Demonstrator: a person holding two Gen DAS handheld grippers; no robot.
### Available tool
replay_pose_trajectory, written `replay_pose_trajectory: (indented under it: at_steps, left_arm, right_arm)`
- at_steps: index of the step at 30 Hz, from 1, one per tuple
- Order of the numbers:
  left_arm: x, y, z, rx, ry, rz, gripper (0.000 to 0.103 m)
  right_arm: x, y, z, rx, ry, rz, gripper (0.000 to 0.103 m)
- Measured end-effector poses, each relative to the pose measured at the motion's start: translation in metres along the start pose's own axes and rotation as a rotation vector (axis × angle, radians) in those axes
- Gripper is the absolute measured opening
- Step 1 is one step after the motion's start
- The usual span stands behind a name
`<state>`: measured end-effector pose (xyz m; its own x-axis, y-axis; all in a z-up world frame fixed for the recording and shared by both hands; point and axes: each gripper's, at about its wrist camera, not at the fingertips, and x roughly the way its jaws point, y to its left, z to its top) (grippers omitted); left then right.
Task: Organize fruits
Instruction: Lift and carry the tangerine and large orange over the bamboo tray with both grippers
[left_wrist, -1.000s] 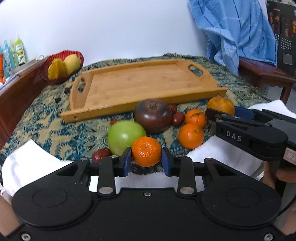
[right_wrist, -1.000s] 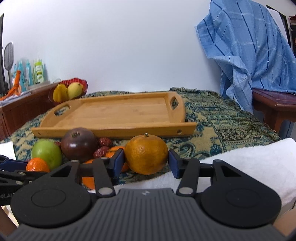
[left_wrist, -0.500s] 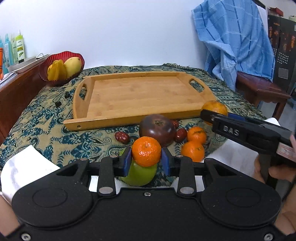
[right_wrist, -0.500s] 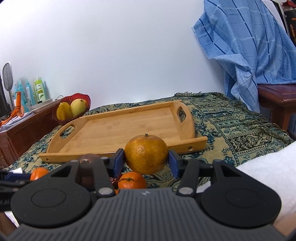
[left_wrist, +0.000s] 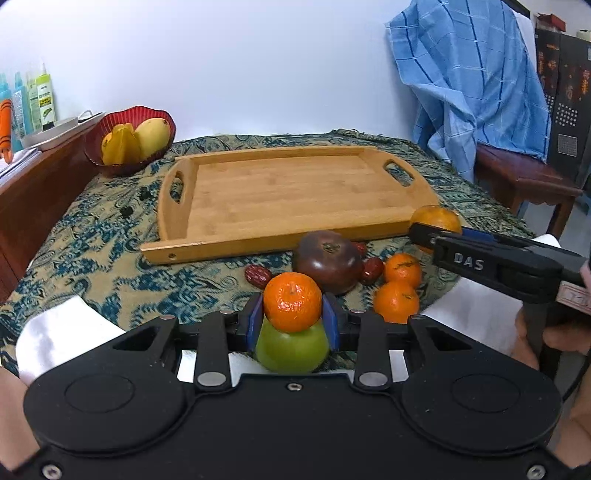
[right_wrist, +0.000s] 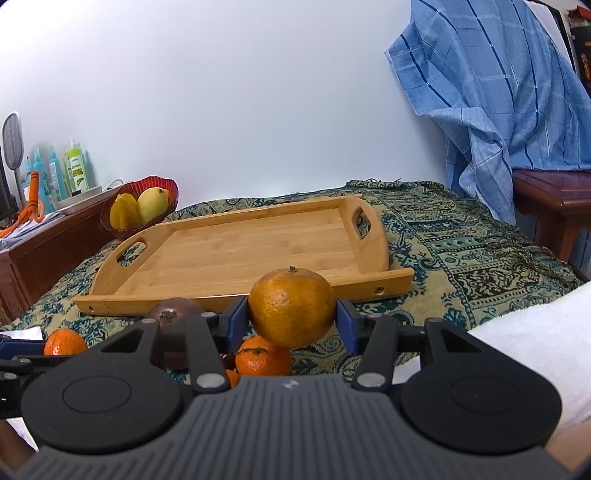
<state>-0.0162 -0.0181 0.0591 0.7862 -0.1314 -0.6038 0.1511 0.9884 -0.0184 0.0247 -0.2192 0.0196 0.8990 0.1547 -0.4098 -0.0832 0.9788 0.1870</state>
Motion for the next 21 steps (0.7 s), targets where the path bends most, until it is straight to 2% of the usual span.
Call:
replay_pose_trajectory:
  at_steps: [5,10,17,21]
  left_arm:
    - [0.009,0.013,0.018,-0.048,0.001,-0.004,0.032]
    - [0.023,0.019,0.043,-0.052,-0.022,0.012,0.032]
    - [0.055,0.028,0.087,-0.108,-0.010,-0.027,0.032]
    - [0.079,0.030,0.115,-0.123,-0.005,-0.053,0.032]
  right_arm:
    - [0.006,-0.001,0.013,0.009,0.002,0.007,0.054]
    - [0.017,-0.001,0.032,0.006,-0.008,0.011,0.054]
    - [0.044,-0.001,0.069,-0.041,-0.046,0.011,0.054]
    - [0.069,-0.005,0.092,-0.018,-0.047,0.006,0.055]
